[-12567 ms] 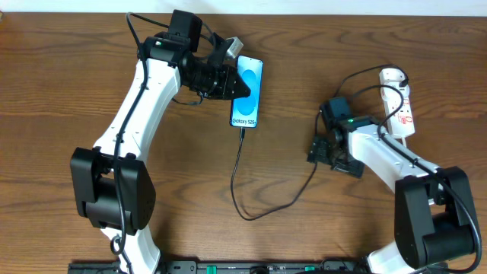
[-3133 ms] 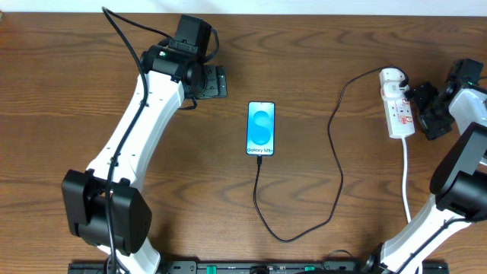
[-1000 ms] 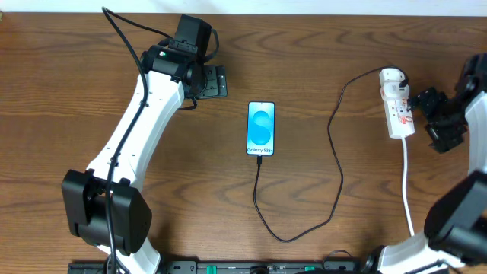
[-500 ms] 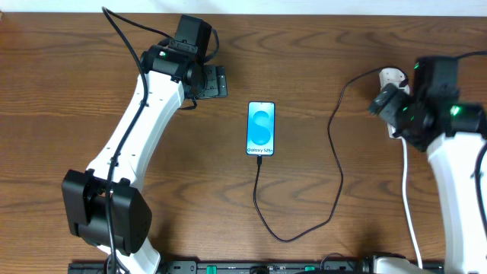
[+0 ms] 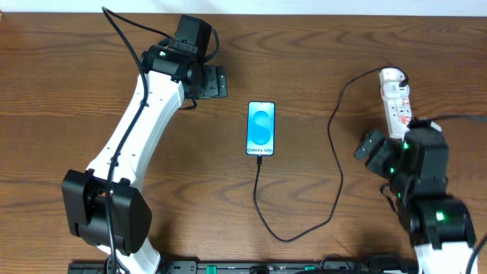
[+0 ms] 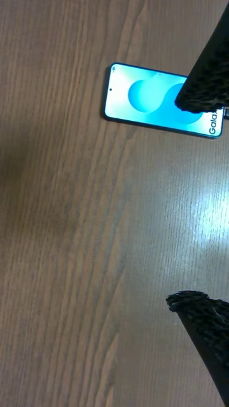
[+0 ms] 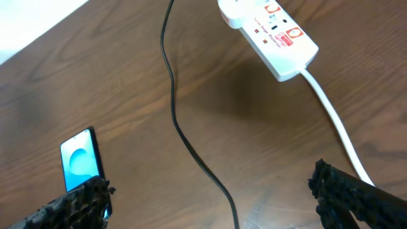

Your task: Plug charger to phone and switch on socket

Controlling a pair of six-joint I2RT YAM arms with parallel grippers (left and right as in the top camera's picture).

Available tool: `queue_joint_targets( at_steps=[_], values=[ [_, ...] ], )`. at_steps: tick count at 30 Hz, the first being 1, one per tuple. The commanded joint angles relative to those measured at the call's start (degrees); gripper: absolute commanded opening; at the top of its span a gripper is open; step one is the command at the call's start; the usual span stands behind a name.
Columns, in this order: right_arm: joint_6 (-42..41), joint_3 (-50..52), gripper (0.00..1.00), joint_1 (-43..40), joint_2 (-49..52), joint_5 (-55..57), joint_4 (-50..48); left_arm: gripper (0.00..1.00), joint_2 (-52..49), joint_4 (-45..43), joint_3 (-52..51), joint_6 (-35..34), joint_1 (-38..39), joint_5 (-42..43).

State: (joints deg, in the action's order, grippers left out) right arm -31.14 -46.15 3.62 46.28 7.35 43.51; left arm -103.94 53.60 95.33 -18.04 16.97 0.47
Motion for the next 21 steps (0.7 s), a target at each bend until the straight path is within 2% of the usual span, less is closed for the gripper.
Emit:
queue_joint_targets(
  at_steps=[1, 21],
  values=[
    [0.8, 1.0, 0.99, 0.3, -2.3, 2.2, 0.3, 0.91, -0.3, 0.1, -0.2, -0.3, 0.1, -1.0],
    [0.8, 1.0, 0.99, 0.3, -2.1, 2.2, 6.2, 0.91, -0.3, 0.1, -0.2, -0.3, 0.1, -1.0]
  ],
)
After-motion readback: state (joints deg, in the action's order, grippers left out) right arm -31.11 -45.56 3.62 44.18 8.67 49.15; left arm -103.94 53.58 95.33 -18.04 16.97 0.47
